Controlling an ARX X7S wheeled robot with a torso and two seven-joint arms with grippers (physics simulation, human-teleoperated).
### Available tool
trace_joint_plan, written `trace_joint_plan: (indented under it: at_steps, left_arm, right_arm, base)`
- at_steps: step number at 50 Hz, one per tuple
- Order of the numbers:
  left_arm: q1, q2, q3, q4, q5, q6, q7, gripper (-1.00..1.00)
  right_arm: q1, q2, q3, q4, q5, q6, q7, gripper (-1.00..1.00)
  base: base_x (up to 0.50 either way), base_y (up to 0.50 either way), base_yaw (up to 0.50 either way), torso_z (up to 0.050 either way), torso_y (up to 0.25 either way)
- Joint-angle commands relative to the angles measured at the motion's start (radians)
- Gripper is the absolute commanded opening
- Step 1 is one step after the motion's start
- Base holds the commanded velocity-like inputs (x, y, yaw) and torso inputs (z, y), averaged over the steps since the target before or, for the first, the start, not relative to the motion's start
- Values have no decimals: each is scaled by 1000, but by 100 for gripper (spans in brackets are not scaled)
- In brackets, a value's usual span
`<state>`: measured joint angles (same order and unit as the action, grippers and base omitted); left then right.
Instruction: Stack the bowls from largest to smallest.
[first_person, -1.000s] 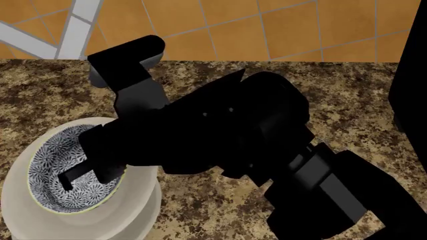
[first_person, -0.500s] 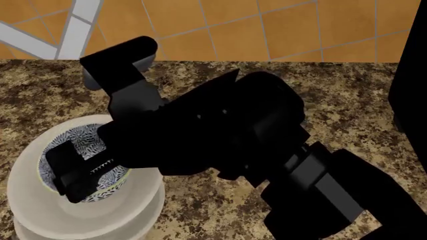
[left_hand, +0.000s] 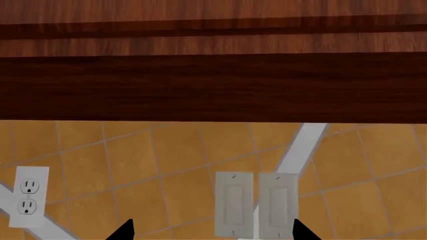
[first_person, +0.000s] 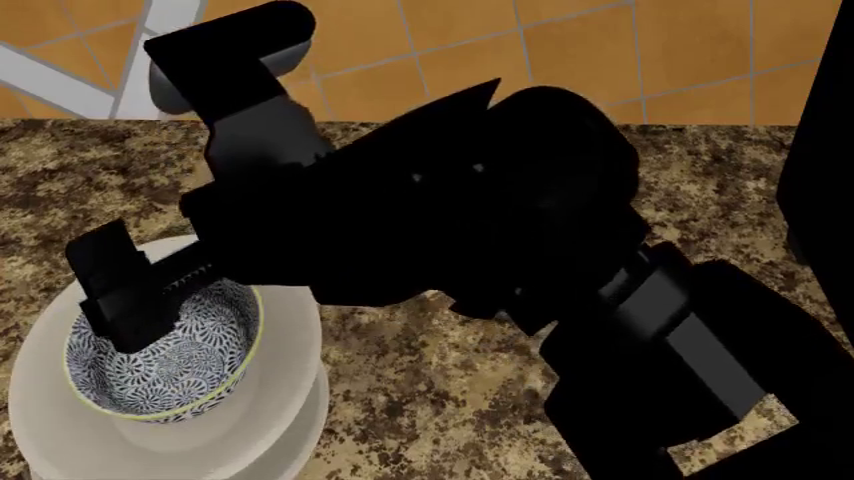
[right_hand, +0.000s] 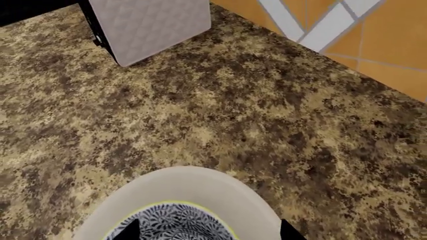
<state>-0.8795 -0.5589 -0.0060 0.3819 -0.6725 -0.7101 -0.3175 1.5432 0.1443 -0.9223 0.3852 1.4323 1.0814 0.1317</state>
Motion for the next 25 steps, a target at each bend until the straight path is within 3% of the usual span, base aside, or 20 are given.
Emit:
trace_joint_plan:
  at_steps: [1,25]
  left_arm:
    - [-9,19,-33,-28,8,7,19,100]
    - [-33,22,-30,4,-26,-23,9,100]
  right_arm:
    - [9,30,76,-70,38,16,39,100]
    - [-18,336,281,-384,358,56,423,100]
  base:
    - [0,0,0,0,0]
    - [0,0,0,0,0]
